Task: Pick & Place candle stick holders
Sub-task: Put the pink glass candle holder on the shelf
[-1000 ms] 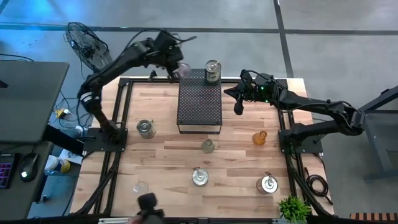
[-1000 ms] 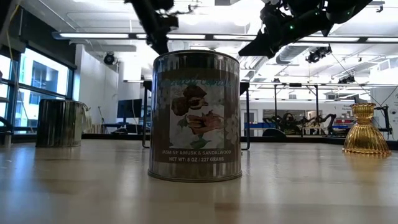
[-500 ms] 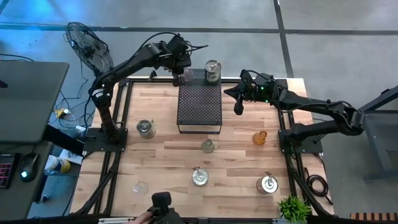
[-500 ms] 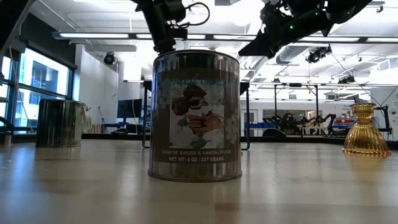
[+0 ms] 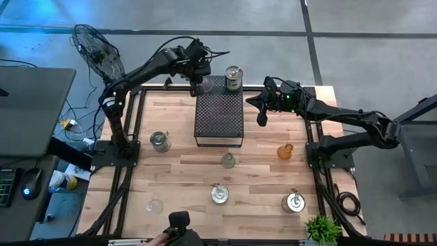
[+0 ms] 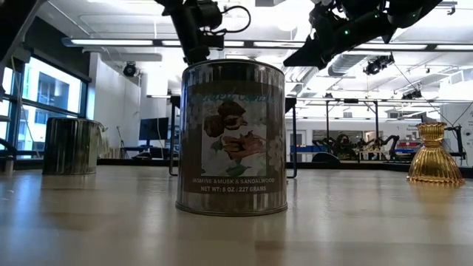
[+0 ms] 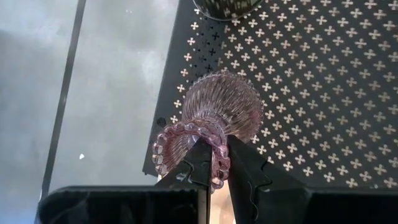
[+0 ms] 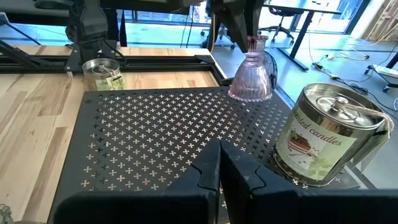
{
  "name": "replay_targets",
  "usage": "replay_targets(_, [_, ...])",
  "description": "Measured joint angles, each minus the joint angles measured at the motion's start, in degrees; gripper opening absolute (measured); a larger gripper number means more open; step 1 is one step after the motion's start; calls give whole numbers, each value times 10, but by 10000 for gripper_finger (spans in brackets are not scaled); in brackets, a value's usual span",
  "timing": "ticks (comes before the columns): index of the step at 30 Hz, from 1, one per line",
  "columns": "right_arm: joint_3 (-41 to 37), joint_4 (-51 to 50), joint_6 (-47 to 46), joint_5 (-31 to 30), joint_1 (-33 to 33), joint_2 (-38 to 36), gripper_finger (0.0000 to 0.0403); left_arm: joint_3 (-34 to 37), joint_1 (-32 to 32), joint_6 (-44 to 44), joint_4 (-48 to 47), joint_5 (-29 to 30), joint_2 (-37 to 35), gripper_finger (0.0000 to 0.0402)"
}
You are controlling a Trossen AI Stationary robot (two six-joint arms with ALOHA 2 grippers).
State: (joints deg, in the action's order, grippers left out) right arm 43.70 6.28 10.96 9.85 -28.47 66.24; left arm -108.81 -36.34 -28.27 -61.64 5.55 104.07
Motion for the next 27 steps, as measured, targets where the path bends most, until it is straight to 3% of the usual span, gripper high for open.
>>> replay_targets(7, [0,0,0,1,0,0,0,0,4,0,4,15,7,21])
replay_targets(12, [0,0,0,2,0,0,0,0,4,5,12,20,7,49])
replay_targets(27, [0,0,0,2,0,0,0,0,4,5,21,-3,7,60])
